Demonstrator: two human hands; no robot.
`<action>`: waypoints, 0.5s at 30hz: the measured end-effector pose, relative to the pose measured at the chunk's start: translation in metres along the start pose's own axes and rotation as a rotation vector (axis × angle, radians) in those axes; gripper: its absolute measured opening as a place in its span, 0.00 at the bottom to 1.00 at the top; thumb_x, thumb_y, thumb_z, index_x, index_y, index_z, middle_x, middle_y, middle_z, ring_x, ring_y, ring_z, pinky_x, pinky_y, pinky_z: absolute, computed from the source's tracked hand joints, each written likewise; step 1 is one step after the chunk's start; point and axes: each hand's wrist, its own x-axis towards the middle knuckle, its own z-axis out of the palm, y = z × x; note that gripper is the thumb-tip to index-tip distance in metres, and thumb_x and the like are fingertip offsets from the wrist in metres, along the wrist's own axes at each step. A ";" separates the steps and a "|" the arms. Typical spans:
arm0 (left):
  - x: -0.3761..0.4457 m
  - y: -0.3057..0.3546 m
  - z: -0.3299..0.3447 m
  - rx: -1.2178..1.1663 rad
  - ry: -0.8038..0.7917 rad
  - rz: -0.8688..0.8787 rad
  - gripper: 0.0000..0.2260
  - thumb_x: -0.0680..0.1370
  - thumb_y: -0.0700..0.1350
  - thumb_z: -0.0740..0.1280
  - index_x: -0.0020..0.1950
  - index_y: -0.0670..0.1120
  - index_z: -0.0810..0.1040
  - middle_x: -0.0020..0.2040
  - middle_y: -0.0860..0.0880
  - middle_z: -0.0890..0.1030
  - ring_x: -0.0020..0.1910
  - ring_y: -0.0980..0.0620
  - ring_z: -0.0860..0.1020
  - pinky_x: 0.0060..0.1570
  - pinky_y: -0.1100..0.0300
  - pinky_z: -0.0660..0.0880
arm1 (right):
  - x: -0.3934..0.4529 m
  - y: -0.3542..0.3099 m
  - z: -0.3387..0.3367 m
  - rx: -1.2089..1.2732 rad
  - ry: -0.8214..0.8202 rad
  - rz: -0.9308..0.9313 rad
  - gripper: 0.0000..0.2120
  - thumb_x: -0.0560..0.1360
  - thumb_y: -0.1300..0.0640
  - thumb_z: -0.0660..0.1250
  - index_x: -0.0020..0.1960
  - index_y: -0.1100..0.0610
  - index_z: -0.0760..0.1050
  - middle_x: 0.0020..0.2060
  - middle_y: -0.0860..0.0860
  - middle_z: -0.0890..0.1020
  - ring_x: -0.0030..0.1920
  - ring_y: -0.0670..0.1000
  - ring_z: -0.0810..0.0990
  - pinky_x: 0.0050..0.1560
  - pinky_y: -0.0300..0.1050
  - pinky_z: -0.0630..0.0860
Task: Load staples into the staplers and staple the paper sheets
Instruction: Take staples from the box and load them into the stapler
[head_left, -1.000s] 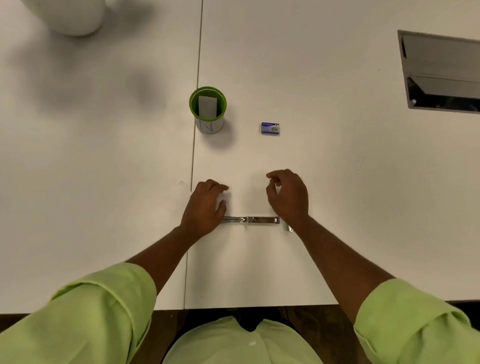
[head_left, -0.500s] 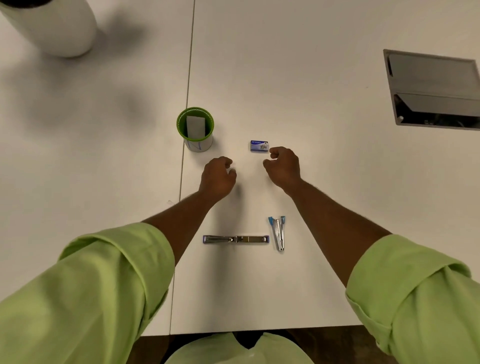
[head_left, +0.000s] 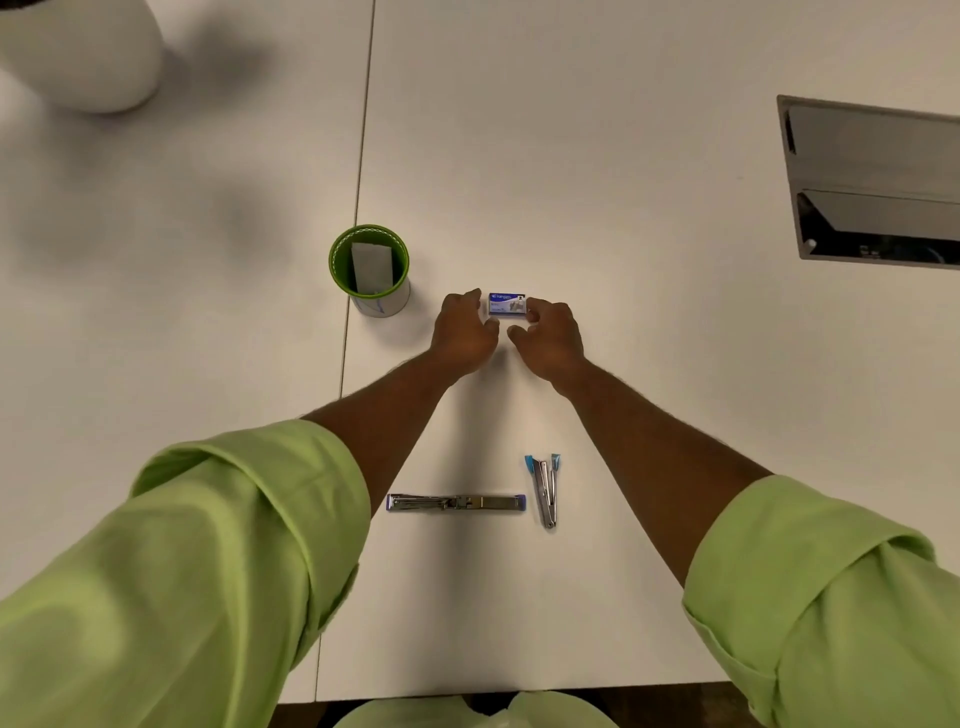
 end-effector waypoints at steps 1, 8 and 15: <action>0.001 0.001 0.002 -0.006 -0.005 0.008 0.20 0.81 0.42 0.64 0.74 0.44 0.70 0.70 0.42 0.72 0.70 0.46 0.71 0.65 0.60 0.66 | -0.001 0.000 0.000 0.022 -0.002 0.009 0.19 0.76 0.54 0.71 0.66 0.54 0.77 0.60 0.55 0.76 0.49 0.50 0.77 0.55 0.42 0.74; -0.016 -0.002 0.008 -0.139 0.110 -0.067 0.16 0.80 0.39 0.65 0.68 0.41 0.77 0.63 0.43 0.80 0.61 0.46 0.79 0.57 0.63 0.71 | -0.018 0.000 0.003 0.309 0.099 0.124 0.11 0.76 0.53 0.72 0.56 0.58 0.78 0.52 0.51 0.84 0.54 0.52 0.82 0.57 0.47 0.78; -0.062 -0.027 0.005 -0.402 0.190 -0.145 0.08 0.78 0.43 0.72 0.56 0.45 0.80 0.48 0.52 0.82 0.47 0.53 0.80 0.48 0.63 0.77 | -0.067 0.009 0.009 0.649 0.070 0.198 0.10 0.71 0.63 0.77 0.50 0.60 0.80 0.46 0.57 0.86 0.48 0.56 0.86 0.57 0.56 0.82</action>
